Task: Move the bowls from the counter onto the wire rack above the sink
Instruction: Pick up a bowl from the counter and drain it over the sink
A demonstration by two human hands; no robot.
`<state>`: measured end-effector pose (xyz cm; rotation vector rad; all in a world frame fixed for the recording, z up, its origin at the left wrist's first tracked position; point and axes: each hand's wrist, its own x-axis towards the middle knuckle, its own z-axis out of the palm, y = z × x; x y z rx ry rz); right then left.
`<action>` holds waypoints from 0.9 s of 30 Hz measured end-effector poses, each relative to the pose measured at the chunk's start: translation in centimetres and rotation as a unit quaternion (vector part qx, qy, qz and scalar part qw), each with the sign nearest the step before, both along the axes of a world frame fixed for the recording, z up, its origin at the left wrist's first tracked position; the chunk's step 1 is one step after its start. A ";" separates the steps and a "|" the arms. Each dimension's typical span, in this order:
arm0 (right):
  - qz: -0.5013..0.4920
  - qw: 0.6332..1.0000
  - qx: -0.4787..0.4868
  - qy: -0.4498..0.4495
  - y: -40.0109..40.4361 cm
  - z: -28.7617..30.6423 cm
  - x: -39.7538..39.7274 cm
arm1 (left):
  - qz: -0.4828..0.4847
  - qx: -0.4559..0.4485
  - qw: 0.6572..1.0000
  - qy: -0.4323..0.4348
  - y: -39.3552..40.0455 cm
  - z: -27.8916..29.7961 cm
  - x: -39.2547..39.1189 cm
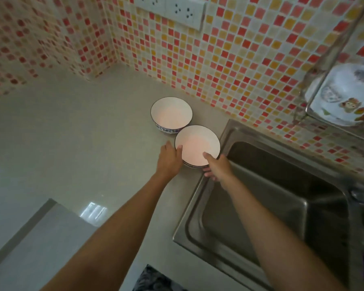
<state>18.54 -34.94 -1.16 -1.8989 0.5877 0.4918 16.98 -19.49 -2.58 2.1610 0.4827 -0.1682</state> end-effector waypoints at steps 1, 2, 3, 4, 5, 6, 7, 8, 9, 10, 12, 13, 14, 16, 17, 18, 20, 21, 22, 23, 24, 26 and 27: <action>-0.008 1.000 -0.008 0.007 0.4 -0.5 0.2 | -0.001 -0.012 1.000 -0.001 0.2 -0.4 0.4; -0.015 1.000 -0.014 0.018 0.5 -0.9 0.3 | -0.002 -0.024 1.000 -0.001 0.3 -0.6 0.7; -0.020 0.999 -0.012 0.030 0.6 -1.2 0.4 | -0.006 -0.036 0.999 0.000 0.4 -0.8 1.0; -0.021 0.999 -0.006 0.039 0.7 -1.3 0.3 | -0.007 -0.049 0.999 0.003 0.4 -0.8 1.1; -0.022 0.999 0.002 0.042 0.6 -1.3 0.3 | -0.005 -0.061 0.998 0.003 0.4 -0.8 1.1; -0.025 0.999 0.016 0.043 0.6 -1.2 0.1 | -0.002 -0.076 0.997 0.005 0.4 -0.7 1.2; -0.030 0.998 0.034 0.046 0.4 -1.2 -0.2 | 0.006 -0.095 0.995 0.009 0.3 -0.6 1.2; -0.034 0.996 0.058 0.051 0.3 -1.1 -0.7 | 0.018 -0.123 0.992 0.017 0.2 -0.4 1.2; -0.039 0.995 0.080 0.054 0.1 -1.0 -1.5 | 0.031 -0.154 0.987 0.023 -0.1 -0.1 1.2; -0.047 0.993 0.099 0.053 -0.2 -0.9 -2.3 | 0.041 -0.180 0.982 0.028 -0.5 0.2 1.2; -0.074 0.989 0.117 0.042 -1.1 -0.3 -4.1 | 0.035 -0.205 0.978 0.029 -1.4 0.7 1.0; -0.089 0.988 0.117 0.036 -1.8 0.2 -4.9 | 0.023 -0.213 0.976 0.026 -2.1 1.0 0.8; -0.102 0.988 0.114 0.035 -2.6 0.6 -5.7 | 0.012 -0.222 0.975 0.027 -2.6 1.1 0.4; -0.125 0.983 0.127 0.051 -4.8 1.5 -7.1 | -0.011 -0.250 0.968 0.034 -4.1 1.4 -0.3; -0.137 0.977 0.149 0.067 -5.9 1.8 -7.8 | -0.023 -0.267 0.962 0.042 -4.9 1.5 -0.7; -0.153 0.968 0.183 0.080 -7.3 2.1 -8.5 | -0.038 -0.282 0.957 0.051 -6.0 1.6 -1.1; -0.189 0.939 0.273 0.089 -9.8 2.5 -10.0 | -0.064 -0.309 0.946 0.077 -8.2 1.6 -2.0; -0.216 0.919 0.317 0.087 -11.1 2.6 -10.7 | -0.080 -0.317 0.940 0.093 -9.4 1.6 -2.5; -0.239 0.903 0.347 0.084 -12.2 2.6 -11.4 | -0.097 -0.322 0.935 0.109 -10.6 1.6 -3.1; -0.254 0.892 0.365 0.080 -13.3 2.7 -12.2 | -0.116 -0.324 0.931 0.122 -11.9 1.8 -3.6; -0.267 0.885 0.374 0.077 -14.3 2.8 -13.0 | -0.136 -0.322 0.928 0.129 -13.1 1.8 -4.2; -0.294 0.873 0.383 0.070 -16.0 2.8 -14.5 | -0.177 -0.317 0.923 0.129 -15.3 1.9 -5.4; -0.307 0.867 0.386 0.066 -16.9 2.7 -15.3 | -0.190 -0.318 0.920 0.128 -16.3 1.8 -6.0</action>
